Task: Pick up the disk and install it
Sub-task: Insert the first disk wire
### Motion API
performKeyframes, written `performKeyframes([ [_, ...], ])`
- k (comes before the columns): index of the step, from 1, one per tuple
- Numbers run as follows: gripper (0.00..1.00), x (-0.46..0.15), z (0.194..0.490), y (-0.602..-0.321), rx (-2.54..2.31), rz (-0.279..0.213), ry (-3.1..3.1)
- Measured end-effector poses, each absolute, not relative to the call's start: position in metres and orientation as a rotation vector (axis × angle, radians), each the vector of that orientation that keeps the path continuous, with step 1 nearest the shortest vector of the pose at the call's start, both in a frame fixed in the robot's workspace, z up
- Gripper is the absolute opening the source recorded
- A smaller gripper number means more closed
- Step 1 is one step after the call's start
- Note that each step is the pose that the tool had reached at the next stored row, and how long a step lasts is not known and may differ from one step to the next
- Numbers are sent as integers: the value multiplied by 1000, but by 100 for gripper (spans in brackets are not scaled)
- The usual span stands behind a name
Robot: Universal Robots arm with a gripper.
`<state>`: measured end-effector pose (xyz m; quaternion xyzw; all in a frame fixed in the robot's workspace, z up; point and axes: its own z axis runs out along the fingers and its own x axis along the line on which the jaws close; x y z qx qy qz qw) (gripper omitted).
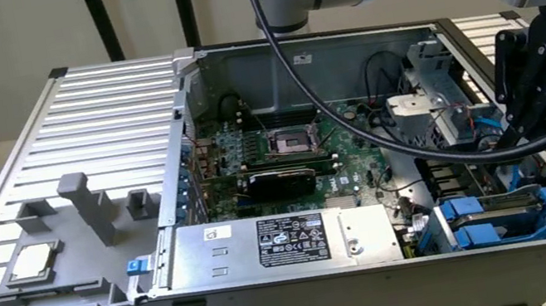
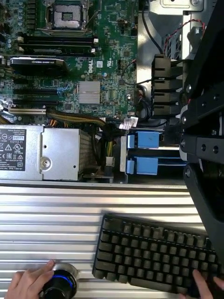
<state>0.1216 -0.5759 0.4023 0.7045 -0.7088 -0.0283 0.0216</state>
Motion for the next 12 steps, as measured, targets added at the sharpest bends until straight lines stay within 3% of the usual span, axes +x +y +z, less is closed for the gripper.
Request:
performKeyframes([
  [12, 11, 128, 402, -576, 2183, -88, -2196],
])
